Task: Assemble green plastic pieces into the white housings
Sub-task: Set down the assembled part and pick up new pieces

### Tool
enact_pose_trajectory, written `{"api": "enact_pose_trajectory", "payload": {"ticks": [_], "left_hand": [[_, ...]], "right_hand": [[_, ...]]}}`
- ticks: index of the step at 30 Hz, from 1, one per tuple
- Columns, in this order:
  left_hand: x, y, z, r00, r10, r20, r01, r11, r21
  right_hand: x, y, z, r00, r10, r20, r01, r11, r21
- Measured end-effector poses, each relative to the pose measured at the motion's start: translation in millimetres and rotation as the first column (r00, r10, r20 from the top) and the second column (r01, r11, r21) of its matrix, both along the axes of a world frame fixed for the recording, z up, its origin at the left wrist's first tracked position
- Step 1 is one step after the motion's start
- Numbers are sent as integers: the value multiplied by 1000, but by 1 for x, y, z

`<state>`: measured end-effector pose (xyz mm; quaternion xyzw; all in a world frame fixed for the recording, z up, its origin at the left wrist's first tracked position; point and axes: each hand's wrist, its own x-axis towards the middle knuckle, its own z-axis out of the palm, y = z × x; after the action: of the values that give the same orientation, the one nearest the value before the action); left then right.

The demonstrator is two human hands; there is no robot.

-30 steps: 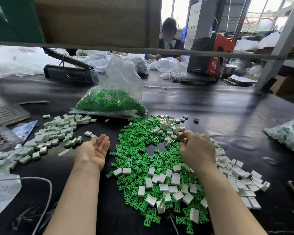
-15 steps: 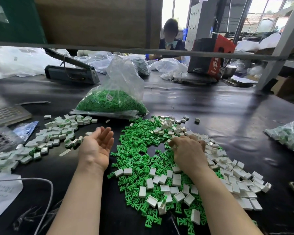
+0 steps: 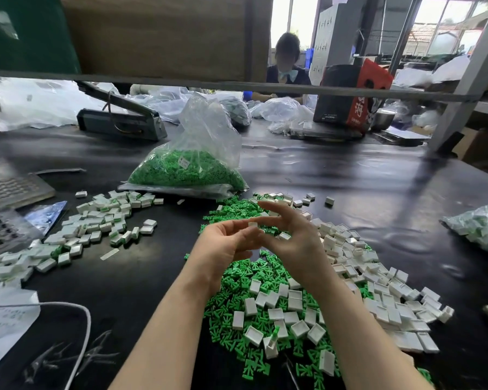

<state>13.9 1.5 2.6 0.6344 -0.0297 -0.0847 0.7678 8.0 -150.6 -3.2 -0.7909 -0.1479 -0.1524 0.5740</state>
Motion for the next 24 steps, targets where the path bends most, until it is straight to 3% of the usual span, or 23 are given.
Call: {"api": "enact_pose_trajectory", "payload": {"ticks": [3,5,8,10,21,24], "left_hand": [[-1,1,0,993,71,92,-78,994,71],[0,1,-1,982,134,134,-148,984,98],[2,3,0,965,175,194,-194,977,85],[2,3,0,954,194,227,-219,972,88],[5,6,-4,936,280,213,-311,942,129],[4,6,-4,948,265,176,-285,953,99]], "right_hand": [[1,2,0,999,-6,34,8,998,-69],[5,-1,-2,995,-99,33,104,956,-274],[7,-9,-6,974,-189,-124,57,736,-674],[6,-10,-9,954,-192,-232,-61,632,-773],[3,-2,-7,974,-163,-159,-13,657,-754],[4,-5,-8,972,-198,-124,74,765,-639]]}}
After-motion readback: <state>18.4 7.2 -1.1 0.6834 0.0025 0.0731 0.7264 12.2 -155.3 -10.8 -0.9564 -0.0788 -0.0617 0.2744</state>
